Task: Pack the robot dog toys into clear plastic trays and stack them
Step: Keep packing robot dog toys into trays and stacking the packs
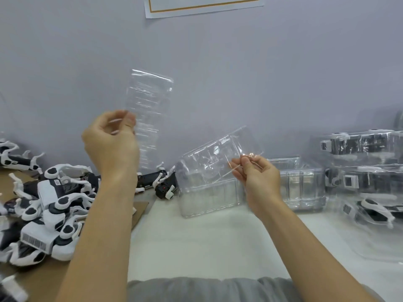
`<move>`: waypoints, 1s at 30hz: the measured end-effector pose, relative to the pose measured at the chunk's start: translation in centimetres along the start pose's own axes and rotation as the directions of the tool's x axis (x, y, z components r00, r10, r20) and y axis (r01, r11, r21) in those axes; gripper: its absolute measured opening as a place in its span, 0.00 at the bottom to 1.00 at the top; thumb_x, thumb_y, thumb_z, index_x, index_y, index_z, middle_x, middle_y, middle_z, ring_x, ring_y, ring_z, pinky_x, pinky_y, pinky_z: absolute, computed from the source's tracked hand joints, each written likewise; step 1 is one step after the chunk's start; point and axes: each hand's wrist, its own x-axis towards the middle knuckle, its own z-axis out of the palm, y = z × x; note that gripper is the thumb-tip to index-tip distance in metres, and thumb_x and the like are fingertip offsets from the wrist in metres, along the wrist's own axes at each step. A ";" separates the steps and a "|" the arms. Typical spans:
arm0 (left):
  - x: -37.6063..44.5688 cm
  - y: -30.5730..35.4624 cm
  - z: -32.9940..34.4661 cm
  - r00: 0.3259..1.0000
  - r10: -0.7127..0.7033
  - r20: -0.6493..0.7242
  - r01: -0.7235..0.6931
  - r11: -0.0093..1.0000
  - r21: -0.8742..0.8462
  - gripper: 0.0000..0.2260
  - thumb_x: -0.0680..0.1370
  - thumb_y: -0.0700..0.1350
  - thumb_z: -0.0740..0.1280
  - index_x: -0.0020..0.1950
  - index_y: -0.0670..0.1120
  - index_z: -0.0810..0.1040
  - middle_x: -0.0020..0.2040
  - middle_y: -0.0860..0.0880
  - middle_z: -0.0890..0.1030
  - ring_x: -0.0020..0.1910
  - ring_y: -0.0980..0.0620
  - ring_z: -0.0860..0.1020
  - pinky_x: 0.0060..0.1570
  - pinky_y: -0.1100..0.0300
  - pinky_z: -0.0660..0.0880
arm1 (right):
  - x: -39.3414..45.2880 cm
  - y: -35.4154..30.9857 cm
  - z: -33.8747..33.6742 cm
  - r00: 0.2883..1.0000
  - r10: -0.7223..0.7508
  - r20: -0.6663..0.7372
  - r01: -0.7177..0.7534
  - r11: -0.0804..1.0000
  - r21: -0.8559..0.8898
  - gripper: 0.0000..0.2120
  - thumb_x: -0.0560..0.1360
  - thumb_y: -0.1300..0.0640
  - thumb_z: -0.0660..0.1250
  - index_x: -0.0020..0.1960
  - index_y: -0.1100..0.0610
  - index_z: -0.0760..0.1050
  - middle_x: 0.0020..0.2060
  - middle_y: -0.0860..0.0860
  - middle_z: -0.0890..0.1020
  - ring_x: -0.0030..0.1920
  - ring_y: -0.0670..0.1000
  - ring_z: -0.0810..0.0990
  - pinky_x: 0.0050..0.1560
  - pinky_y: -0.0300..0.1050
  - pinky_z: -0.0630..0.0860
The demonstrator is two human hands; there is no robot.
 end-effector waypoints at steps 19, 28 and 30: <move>0.9 4.3 -3.2 0.768 -0.064 0.637 -0.252 0.884 0.393 0.02 0.74 0.44 0.75 0.43 0.51 0.84 0.36 0.53 0.85 0.33 0.56 0.81 0.42 0.63 0.73 | 0.7 2.4 -1.1 0.942 0.323 -0.089 -0.325 0.817 -0.477 0.13 0.81 0.57 0.64 0.42 0.64 0.79 0.27 0.52 0.83 0.29 0.48 0.84 0.26 0.35 0.75; -1.2 6.3 -2.9 0.358 -0.393 0.847 -0.428 0.737 0.523 0.08 0.70 0.44 0.79 0.42 0.56 0.84 0.42 0.55 0.86 0.43 0.55 0.84 0.56 0.49 0.79 | 1.1 -2.4 -2.4 0.834 0.548 0.068 -0.435 0.727 -0.530 0.17 0.83 0.53 0.62 0.49 0.68 0.77 0.30 0.57 0.84 0.32 0.53 0.86 0.28 0.39 0.79; -1.6 6.9 -2.5 0.361 -0.355 0.862 -0.453 0.742 0.495 0.07 0.71 0.44 0.78 0.42 0.56 0.83 0.42 0.56 0.85 0.42 0.56 0.83 0.55 0.50 0.79 | 1.1 -3.6 -2.2 0.807 0.571 0.148 -0.431 0.742 -0.513 0.23 0.83 0.47 0.58 0.54 0.69 0.75 0.39 0.62 0.85 0.39 0.58 0.87 0.31 0.43 0.80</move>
